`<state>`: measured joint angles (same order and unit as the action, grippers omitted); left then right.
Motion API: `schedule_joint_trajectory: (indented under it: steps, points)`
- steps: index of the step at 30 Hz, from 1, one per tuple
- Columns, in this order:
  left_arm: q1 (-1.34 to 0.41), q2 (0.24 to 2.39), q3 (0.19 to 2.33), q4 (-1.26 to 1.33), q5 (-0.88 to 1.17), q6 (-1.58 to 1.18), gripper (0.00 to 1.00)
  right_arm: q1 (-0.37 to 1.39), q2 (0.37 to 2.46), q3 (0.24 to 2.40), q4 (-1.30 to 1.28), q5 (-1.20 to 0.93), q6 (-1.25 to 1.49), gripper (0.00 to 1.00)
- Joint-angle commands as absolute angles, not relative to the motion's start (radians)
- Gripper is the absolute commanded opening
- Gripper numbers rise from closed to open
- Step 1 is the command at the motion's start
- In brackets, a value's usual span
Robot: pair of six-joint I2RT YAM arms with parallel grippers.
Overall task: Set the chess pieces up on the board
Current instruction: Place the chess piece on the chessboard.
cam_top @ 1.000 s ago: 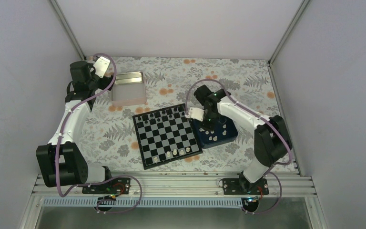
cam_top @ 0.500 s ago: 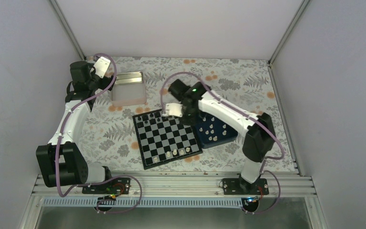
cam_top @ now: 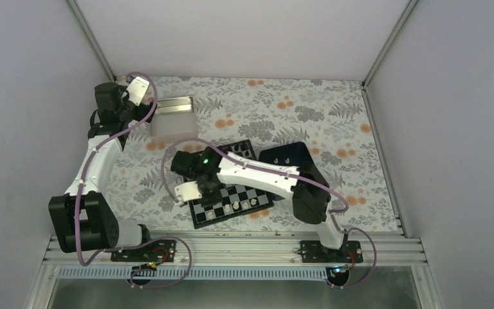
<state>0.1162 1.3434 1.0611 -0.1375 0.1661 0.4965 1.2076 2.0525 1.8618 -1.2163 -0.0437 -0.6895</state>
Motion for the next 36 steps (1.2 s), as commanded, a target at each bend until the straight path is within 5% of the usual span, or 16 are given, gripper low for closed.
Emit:
schedule_joint_trajectory:
  steps: [1, 36]
  points:
    - [0.120, 1.317, 1.076, -0.134, 0.184, 0.489, 1.00, 1.260, 2.116, 1.912, -1.236, -0.085, -0.715, 0.11]
    - [0.124, 1.301, 1.051, -0.112, 0.198, 0.488, 1.00, 1.290, 2.256, 1.927, -1.175, -0.146, -0.742, 0.11]
